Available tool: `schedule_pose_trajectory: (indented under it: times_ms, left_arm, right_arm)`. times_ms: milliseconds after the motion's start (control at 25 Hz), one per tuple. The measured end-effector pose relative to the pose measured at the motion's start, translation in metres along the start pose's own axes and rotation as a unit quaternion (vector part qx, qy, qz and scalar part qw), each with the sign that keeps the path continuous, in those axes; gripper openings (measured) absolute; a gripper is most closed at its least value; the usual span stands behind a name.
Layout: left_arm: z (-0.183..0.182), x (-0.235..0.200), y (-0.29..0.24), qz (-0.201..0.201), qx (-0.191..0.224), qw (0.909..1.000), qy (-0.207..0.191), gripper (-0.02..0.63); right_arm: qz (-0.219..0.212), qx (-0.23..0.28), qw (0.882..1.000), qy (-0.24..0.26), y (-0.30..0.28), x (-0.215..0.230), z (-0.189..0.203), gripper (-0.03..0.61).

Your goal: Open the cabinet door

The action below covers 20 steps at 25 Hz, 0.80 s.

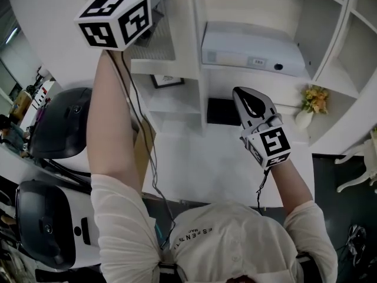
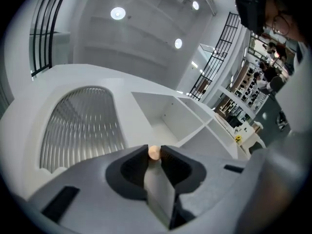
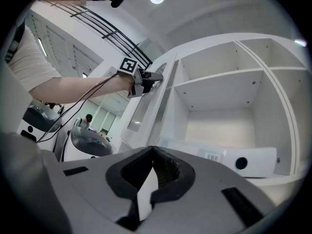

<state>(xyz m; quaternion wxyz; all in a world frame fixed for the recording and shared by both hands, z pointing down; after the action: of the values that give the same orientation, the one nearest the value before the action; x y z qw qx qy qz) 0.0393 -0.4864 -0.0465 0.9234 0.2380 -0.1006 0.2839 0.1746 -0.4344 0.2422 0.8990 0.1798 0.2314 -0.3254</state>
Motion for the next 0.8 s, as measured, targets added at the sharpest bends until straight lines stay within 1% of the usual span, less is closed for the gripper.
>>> schedule_pose_trajectory:
  times_ms: [360, 560, 800]
  left_arm:
    - [-0.012, 0.003, 0.024, 0.019, 0.004, 0.9996, 0.019, 0.078]
    - [-0.017, 0.005, 0.035, 0.027, 0.008, 0.9992, 0.028, 0.075]
    - [-0.027, 0.006, 0.054, 0.059, 0.01, 0.9973, 0.042, 0.075]
  right_arm:
    - [-0.008, 0.003, 1.0, 0.014, 0.003, -0.013, -0.012, 0.014]
    - [0.007, 0.013, 1.0, 0.001, -0.002, -0.017, -0.024, 0.014]
    - [0.022, 0.006, 1.0, -0.009, -0.006, -0.03, -0.03, 0.014]
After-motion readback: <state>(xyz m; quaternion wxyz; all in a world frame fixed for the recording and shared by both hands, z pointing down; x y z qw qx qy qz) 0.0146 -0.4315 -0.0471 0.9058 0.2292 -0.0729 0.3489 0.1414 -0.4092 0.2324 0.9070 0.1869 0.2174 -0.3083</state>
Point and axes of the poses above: the fingertips, and each gripper's own axes: y backward along the fingers, x to its right, z out of its underside, the point moved 1 cm from there along y, backward along the fingers, and after that the axes turned 13 degrees about y, right-handed, at the moved point
